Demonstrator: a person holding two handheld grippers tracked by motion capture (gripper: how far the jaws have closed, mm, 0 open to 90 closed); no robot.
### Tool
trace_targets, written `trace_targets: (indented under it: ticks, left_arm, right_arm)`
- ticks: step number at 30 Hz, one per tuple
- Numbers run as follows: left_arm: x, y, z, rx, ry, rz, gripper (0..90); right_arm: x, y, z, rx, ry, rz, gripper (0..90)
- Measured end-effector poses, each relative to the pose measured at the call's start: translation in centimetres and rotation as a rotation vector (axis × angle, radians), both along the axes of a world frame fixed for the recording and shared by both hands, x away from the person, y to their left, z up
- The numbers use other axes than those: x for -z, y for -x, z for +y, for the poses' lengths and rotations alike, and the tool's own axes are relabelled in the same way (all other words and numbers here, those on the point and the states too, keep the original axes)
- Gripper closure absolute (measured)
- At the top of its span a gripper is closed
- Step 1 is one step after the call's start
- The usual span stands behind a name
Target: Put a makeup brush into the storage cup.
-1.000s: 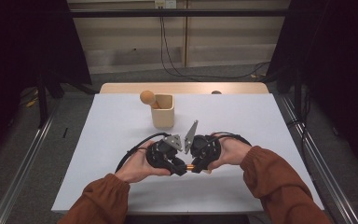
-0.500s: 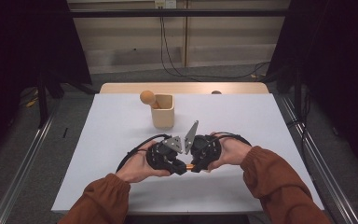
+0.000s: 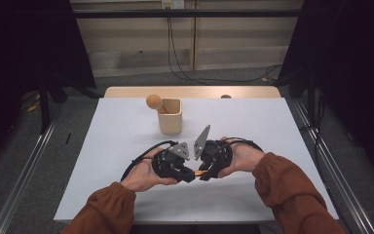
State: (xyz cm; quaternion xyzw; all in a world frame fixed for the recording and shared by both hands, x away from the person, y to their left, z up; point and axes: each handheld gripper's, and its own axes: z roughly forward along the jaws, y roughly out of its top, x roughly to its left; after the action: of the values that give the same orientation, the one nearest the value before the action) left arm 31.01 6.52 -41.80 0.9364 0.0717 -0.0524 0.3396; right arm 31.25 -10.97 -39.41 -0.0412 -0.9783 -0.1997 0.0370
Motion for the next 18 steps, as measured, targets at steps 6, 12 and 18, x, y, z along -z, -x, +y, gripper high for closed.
trace_targets:
  ticks: [6,12,18]
  left_arm:
    - [0.0,0.0,0.4,-0.012,0.006,0.011,74.7]
    - [-0.1,-0.2,1.2,-0.044,0.038,0.026,74.7]
    - [0.1,-0.4,2.3,-0.08,0.063,0.042,74.7]
  right_arm:
    - [0.0,-0.1,-0.2,0.029,-0.022,-0.015,41.1]
    - [0.3,-0.2,-1.1,0.095,-0.062,-0.022,26.8]
    - [0.4,-0.2,-1.8,0.144,-0.108,-0.029,17.3]
